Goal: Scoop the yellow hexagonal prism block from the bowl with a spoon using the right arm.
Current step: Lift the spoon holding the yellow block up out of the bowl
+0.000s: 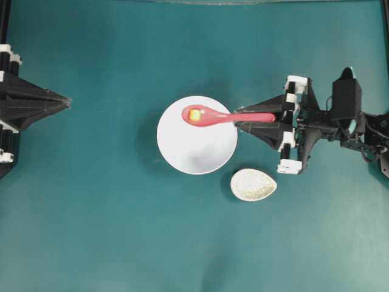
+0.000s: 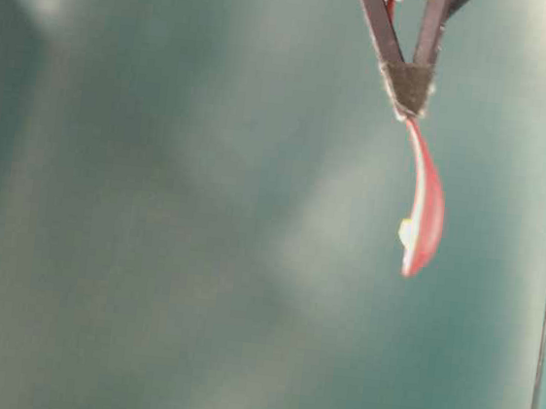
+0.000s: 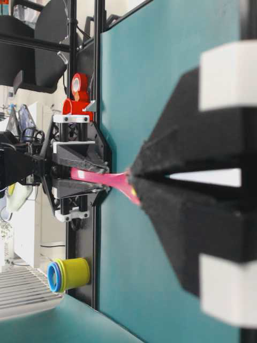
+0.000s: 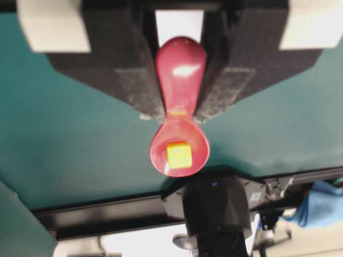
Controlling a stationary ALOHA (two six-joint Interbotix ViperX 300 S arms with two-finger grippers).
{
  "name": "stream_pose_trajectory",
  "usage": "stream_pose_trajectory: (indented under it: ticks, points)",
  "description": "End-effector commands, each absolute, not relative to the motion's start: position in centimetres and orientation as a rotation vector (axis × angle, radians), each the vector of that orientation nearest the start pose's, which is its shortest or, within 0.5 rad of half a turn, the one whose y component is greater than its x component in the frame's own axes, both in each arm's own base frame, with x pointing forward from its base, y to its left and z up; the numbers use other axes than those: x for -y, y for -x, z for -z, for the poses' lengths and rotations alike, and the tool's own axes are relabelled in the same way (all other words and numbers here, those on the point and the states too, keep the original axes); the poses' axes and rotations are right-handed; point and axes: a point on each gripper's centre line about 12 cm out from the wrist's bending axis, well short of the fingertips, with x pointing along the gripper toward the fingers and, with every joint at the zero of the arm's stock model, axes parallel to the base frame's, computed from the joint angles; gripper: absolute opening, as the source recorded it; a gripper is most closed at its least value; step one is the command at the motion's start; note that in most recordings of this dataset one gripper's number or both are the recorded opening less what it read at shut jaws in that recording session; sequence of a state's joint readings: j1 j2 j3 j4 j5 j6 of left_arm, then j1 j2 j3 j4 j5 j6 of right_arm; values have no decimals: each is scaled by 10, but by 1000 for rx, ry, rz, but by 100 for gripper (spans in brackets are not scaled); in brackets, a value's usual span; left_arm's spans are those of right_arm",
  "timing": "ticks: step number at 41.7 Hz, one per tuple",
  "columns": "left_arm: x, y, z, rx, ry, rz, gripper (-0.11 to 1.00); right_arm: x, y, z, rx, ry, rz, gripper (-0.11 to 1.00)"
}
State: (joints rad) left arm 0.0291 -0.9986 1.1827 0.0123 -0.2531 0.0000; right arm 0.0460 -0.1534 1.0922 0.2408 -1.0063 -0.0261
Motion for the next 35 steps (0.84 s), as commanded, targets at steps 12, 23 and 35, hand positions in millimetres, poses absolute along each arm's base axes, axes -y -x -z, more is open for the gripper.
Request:
stream_pose_trajectory:
  ticks: [12, 23, 35]
  points:
    - [-5, -194, -302, 101, -13, -26, 0, 8, -305, -219, 129, -128, 143, 24]
    - [-5, -194, -301, 92, -13, -27, 0, 5, -316, -224, 72, -150, 125, 24]
    - [-5, -195, -300, 86, -12, -26, 0, 3, -318, -224, 51, -152, 118, 24]
